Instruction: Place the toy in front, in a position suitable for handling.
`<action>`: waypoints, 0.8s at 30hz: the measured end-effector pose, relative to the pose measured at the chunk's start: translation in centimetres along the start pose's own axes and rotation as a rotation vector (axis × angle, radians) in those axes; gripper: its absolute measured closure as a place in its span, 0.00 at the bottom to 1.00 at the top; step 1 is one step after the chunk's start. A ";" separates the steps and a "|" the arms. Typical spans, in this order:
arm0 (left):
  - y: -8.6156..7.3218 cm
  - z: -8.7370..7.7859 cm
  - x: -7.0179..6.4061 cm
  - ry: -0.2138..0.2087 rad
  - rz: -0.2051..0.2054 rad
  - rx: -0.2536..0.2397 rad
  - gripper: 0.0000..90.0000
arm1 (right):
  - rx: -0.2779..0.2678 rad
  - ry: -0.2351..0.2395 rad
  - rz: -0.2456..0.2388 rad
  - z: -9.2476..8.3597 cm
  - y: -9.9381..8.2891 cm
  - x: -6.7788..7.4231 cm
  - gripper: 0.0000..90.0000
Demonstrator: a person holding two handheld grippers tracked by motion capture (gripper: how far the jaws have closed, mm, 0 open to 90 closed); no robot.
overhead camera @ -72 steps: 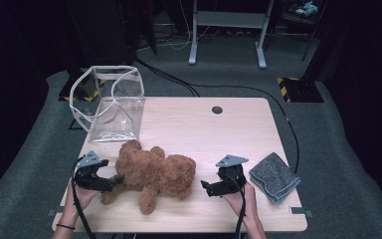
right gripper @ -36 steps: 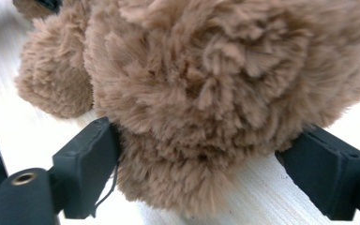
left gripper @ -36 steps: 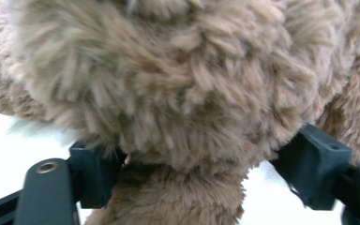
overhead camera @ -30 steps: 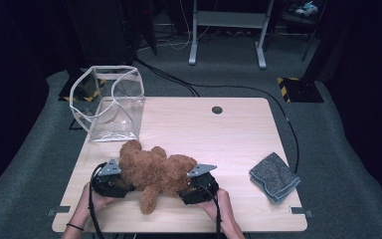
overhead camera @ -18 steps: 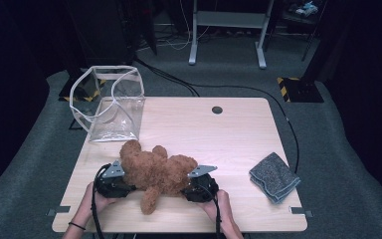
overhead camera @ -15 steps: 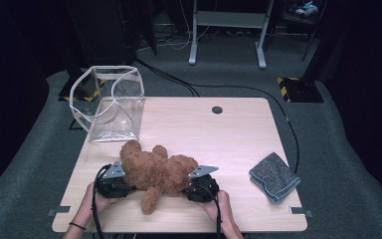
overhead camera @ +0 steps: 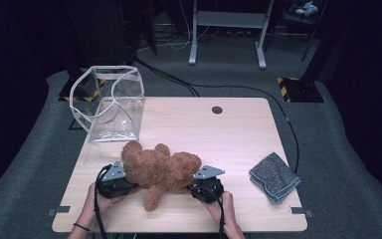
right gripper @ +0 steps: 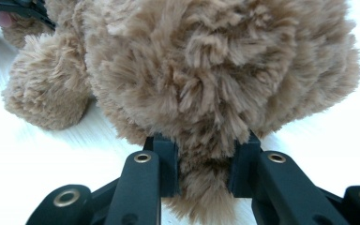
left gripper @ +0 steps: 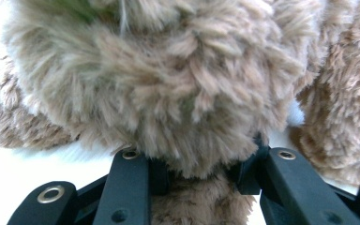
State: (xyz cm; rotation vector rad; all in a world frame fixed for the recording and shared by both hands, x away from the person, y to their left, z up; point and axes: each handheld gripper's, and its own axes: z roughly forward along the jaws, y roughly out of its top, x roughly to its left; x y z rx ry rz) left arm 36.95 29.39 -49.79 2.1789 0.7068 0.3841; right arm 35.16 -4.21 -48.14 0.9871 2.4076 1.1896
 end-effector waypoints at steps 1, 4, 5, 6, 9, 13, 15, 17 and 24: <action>0.1 0.0 0.0 0.004 0.007 -0.001 0.72 | -0.011 -0.008 -0.016 -0.2 0.0 -0.2 0.79; 0.6 0.2 -0.1 0.004 0.013 -0.007 0.73 | -0.026 -0.018 -0.017 -0.6 0.0 -0.3 0.79; 0.8 0.2 -0.1 0.001 0.011 -0.013 0.73 | -0.029 -0.023 -0.015 -0.7 0.0 -0.3 0.79; 0.8 0.2 -0.1 0.001 0.011 -0.013 0.73 | -0.038 -0.034 -0.020 -0.9 0.1 -0.4 0.79; 1.6 0.3 -0.2 0.002 0.014 -0.025 0.73 | -0.051 -0.040 -0.020 -1.3 0.2 -0.7 0.79; 2.7 0.4 -0.2 0.006 0.017 -0.031 0.73 | -0.059 -0.053 -0.017 -2.0 0.6 -1.2 0.79; 2.9 0.5 -0.1 0.005 0.020 -0.037 0.73 | -0.070 -0.058 -0.015 -2.2 0.8 -1.4 0.79; 3.7 0.8 -0.2 0.010 0.016 -0.045 0.74 | -0.080 -0.069 -0.025 -2.6 1.1 -2.0 0.79; 5.4 1.6 -0.1 0.010 0.026 -0.048 0.74 | -0.088 -0.098 -0.052 -3.7 1.8 -3.4 0.79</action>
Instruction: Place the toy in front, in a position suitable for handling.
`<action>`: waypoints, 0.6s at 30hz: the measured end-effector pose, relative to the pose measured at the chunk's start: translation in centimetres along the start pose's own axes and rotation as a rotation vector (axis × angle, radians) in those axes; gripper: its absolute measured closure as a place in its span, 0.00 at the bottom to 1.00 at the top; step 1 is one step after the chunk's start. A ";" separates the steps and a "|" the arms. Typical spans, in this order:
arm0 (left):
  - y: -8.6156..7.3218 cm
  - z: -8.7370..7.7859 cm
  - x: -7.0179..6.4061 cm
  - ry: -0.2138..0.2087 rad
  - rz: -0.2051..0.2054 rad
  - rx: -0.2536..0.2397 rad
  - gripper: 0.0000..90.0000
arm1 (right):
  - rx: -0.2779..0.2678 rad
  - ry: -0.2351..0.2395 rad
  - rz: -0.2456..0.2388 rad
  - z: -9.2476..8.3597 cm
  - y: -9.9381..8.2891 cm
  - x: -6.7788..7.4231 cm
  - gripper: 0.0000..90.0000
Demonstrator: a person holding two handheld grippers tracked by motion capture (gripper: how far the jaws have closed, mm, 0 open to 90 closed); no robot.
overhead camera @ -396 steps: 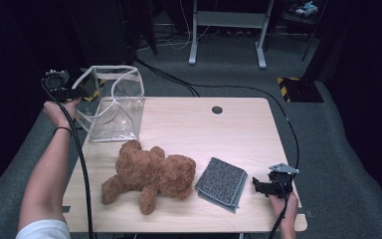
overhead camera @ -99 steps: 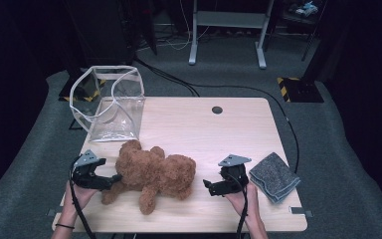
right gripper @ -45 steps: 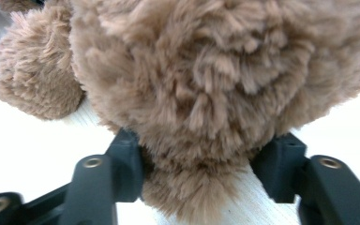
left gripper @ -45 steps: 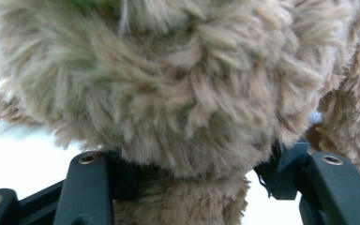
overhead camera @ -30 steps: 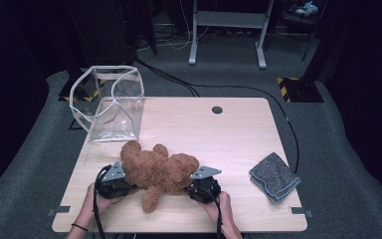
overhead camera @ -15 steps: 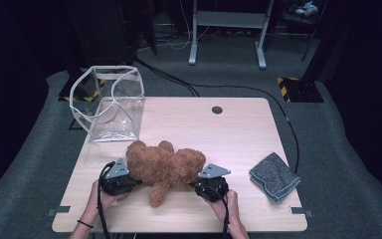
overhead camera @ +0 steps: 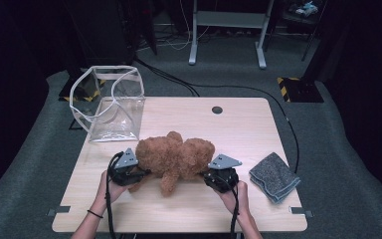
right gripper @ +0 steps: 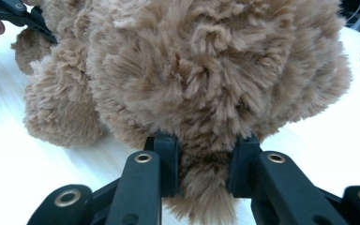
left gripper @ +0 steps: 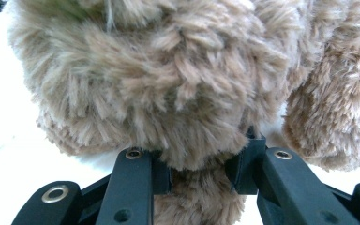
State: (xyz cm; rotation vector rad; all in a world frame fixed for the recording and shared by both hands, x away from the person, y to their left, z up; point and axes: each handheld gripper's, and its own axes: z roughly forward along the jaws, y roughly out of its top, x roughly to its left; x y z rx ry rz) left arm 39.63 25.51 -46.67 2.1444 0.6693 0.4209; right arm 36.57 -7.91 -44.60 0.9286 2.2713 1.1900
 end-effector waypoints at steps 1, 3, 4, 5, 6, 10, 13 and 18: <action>0.2 0.1 0.0 -0.002 -0.005 -0.002 0.74 | -0.002 -0.003 0.000 -0.1 0.0 -0.1 0.79; 0.6 0.5 0.0 -0.003 -0.001 -0.003 0.74 | -0.004 -0.013 0.002 -0.2 0.1 -0.5 0.79; 0.8 0.6 0.1 -0.002 -0.003 -0.006 0.74 | -0.004 -0.015 0.003 -0.2 0.1 -0.7 0.79; 1.0 0.7 0.2 -0.003 0.000 -0.005 0.74 | -0.002 -0.019 0.012 -0.3 0.1 -0.8 0.79; 1.2 0.9 0.2 -0.005 -0.001 -0.007 0.74 | -0.004 -0.023 0.011 -0.3 0.1 -0.9 0.79; 2.1 1.4 0.4 0.001 0.011 -0.007 0.74 | -0.006 -0.036 0.023 -0.3 0.3 -1.6 0.79; 2.4 1.6 0.5 0.005 0.011 -0.007 0.74 | -0.005 -0.041 0.024 -0.3 0.4 -2.0 0.79; 3.3 2.3 0.8 0.009 0.012 -0.016 0.74 | -0.010 -0.057 0.027 -0.2 0.6 -2.9 0.79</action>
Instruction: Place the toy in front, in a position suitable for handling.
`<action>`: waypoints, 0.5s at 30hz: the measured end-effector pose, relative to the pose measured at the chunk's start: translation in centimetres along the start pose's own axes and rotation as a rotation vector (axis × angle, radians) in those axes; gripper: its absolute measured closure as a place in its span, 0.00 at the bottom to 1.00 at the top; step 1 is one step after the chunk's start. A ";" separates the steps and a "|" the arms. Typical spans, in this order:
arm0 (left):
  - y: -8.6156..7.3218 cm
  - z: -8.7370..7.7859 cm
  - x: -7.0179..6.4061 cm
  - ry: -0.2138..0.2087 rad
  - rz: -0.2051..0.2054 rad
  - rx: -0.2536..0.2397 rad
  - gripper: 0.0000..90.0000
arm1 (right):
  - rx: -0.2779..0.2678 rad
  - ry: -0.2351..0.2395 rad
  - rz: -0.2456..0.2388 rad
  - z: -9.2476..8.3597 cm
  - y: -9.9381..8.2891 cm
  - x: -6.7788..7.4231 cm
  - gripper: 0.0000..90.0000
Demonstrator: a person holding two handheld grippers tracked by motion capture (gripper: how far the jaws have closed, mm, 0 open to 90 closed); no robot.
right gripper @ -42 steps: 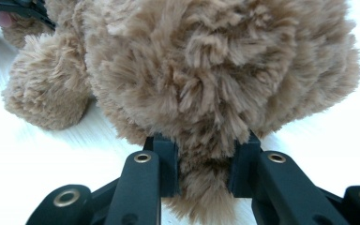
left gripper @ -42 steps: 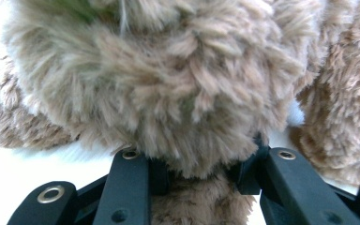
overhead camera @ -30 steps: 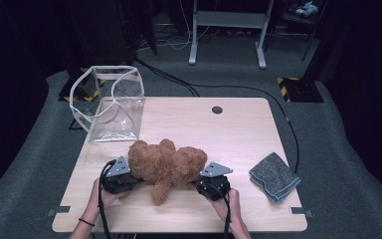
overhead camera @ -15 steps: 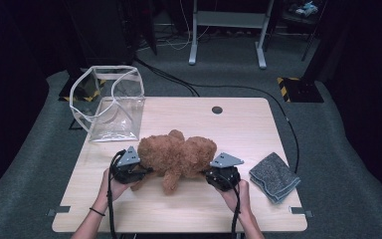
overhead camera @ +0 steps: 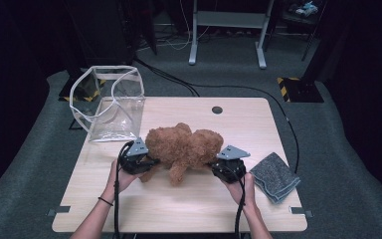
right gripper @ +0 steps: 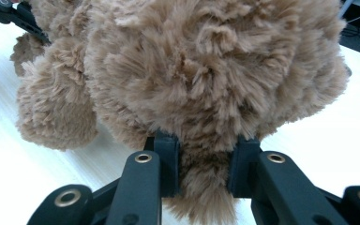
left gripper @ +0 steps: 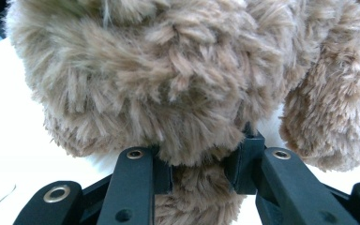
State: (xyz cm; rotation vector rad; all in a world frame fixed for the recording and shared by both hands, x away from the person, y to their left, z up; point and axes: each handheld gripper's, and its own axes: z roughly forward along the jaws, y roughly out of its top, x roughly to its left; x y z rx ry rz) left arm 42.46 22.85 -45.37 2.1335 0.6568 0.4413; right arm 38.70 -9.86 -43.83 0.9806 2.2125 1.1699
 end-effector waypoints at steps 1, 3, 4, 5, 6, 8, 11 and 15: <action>0.0 0.0 0.0 0.000 0.000 0.000 0.74 | 0.000 0.000 0.000 0.0 0.0 0.0 0.79; 0.3 0.5 0.2 -0.009 -0.004 0.007 0.75 | -0.002 -0.013 -0.011 0.2 -0.1 -0.4 0.79; 0.3 0.5 0.2 -0.009 -0.004 0.007 0.75 | -0.002 -0.013 -0.011 0.2 -0.1 -0.4 0.79; 0.5 0.9 0.3 -0.010 -0.004 0.010 0.75 | 0.000 -0.018 -0.007 0.3 -0.1 -0.7 0.79; 0.5 0.9 0.3 -0.010 -0.004 0.010 0.75 | 0.004 -0.020 0.000 0.3 -0.1 -0.9 0.79; 0.9 1.3 0.4 -0.012 -0.005 0.010 0.75 | 0.000 -0.025 -0.003 0.5 -0.1 -1.2 0.79; 1.4 1.8 0.6 -0.008 -0.004 0.010 0.75 | -0.001 -0.032 0.004 0.6 -0.1 -1.8 0.79; 1.7 2.3 0.6 -0.011 -0.005 0.014 0.75 | 0.004 -0.041 0.007 0.7 0.0 -2.3 0.79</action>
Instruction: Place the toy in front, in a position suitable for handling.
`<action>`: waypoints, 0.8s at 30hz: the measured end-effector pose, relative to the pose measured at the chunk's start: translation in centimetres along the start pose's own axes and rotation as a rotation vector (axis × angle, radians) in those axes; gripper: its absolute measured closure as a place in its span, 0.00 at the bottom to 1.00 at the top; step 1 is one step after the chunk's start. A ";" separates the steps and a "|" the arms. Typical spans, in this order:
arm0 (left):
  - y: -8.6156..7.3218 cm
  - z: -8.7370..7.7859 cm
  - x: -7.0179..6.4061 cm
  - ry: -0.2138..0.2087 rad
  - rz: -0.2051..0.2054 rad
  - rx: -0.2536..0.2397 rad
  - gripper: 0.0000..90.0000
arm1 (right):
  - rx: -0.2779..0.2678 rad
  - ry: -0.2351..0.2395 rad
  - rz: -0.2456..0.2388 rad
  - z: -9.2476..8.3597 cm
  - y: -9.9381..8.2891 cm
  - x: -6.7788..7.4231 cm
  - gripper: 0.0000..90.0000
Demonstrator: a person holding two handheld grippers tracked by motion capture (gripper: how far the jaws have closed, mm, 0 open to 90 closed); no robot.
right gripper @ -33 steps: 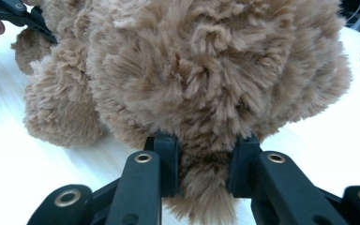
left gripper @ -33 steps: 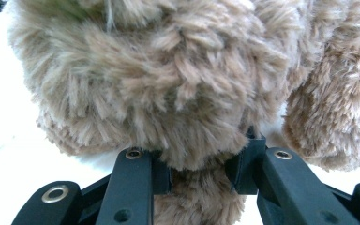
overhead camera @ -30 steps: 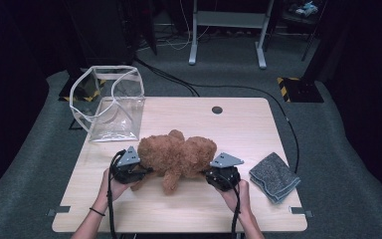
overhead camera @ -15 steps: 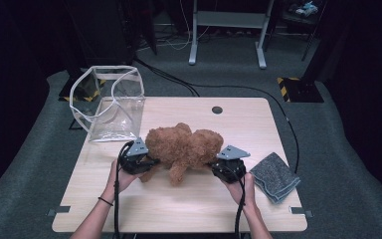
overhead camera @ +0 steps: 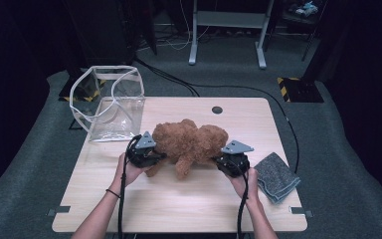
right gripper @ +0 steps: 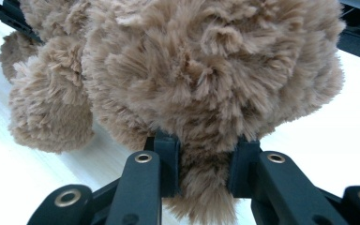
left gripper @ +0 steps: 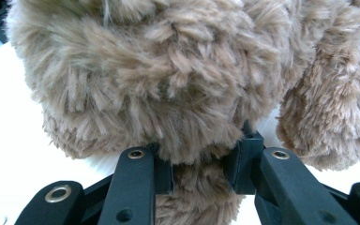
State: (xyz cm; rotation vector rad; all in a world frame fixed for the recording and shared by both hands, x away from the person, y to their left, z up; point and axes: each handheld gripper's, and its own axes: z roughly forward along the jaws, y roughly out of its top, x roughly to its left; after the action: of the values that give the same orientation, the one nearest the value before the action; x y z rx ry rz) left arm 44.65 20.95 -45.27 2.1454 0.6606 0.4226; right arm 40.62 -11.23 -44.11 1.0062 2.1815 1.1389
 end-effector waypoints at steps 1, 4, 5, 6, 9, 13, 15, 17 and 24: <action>0.2 0.2 0.1 -0.005 0.002 0.006 0.75 | -0.001 -0.001 0.000 0.0 0.0 -0.1 0.79; 0.4 0.6 0.2 0.000 0.000 0.008 0.76 | 0.006 -0.007 0.013 0.3 -0.1 -0.6 0.79; 0.5 0.8 0.2 0.000 -0.005 0.008 0.76 | 0.011 -0.012 0.016 0.5 -0.1 -0.7 0.79; 0.6 1.0 0.3 0.003 -0.004 0.005 0.76 | 0.013 -0.014 0.015 0.6 -0.1 -0.9 0.79; 0.8 1.3 0.5 -0.003 -0.010 0.016 0.76 | 0.020 -0.016 0.026 1.1 -0.3 -1.3 0.79; 0.9 1.8 0.8 0.002 -0.007 0.025 0.76 | 0.028 -0.020 0.024 1.7 -0.4 -1.6 0.79; 0.8 1.8 1.0 0.004 -0.010 0.027 0.76 | 0.031 -0.022 0.035 1.9 -0.3 -1.6 0.79; 0.6 2.0 1.3 0.004 -0.018 0.026 0.76 | 0.032 -0.021 0.033 2.2 -0.3 -1.7 0.79; 0.4 2.4 1.7 0.010 -0.031 0.037 0.77 | 0.044 -0.013 0.036 3.2 -0.3 -1.8 0.79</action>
State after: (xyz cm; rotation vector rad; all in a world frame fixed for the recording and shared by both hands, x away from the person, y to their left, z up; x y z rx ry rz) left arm 47.37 20.33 -46.28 2.1664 0.7114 0.4077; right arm 43.82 -11.19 -45.97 1.0728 2.1952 1.1017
